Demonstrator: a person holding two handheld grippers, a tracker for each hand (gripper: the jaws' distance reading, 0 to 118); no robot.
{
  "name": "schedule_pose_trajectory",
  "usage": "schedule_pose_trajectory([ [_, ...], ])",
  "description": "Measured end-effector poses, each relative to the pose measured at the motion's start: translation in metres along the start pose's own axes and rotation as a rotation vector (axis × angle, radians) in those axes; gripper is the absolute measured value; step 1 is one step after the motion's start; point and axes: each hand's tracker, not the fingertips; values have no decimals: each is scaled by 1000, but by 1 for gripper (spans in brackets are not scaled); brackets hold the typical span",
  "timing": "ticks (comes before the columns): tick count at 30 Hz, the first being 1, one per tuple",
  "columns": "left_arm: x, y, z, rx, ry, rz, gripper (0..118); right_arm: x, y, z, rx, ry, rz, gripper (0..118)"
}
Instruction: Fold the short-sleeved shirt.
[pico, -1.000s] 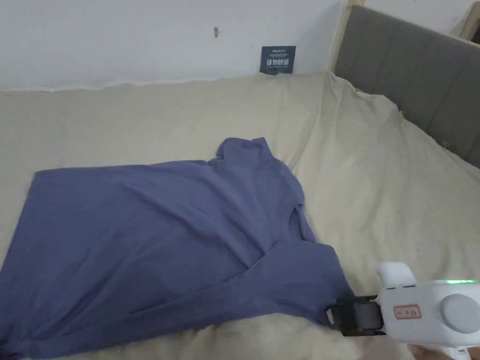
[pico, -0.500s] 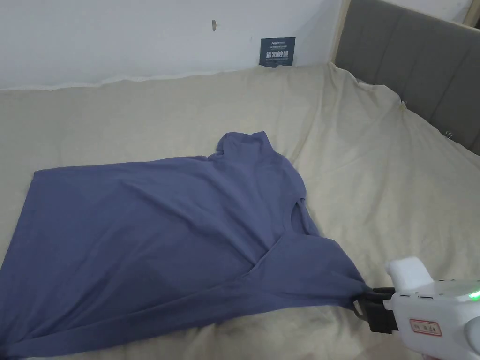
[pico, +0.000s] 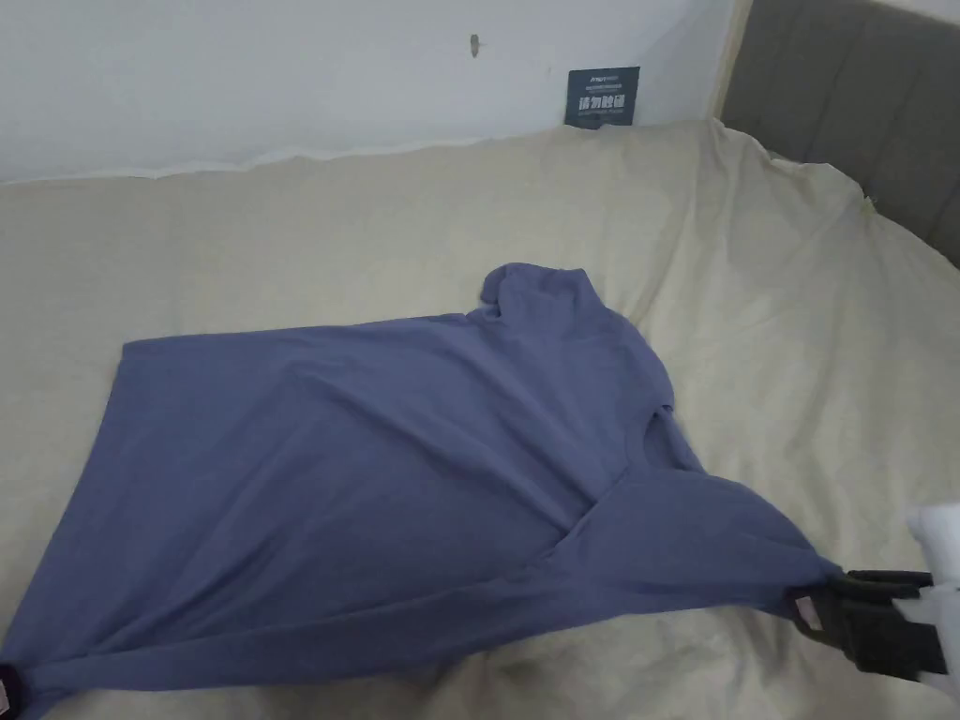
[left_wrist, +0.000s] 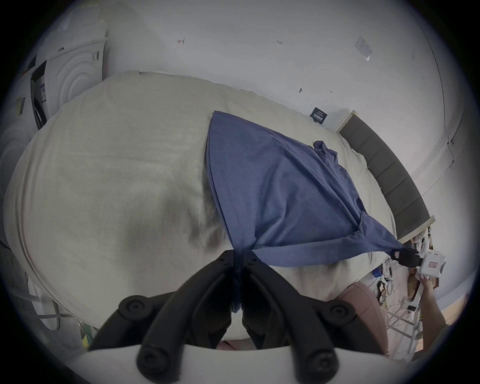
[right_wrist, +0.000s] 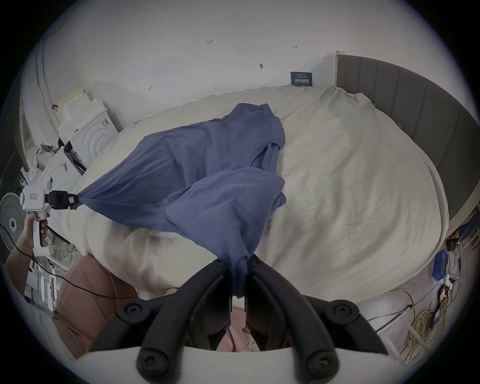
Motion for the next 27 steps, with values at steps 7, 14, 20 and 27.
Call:
schedule_pose_trajectory([
  [7,-8,71,-38,-134,10,50,5,7,81,-32,-94,8,-72,9],
  [14,-21,137,-98,-184,4,138,5,30,179,-101,-228,-12,-151,9],
  [20,-35,166,-152,-232,0,244,5,35,224,-179,-350,-109,-175,9],
  [27,-52,173,-181,-205,28,310,54,47,225,-219,-298,-145,-249,39],
])
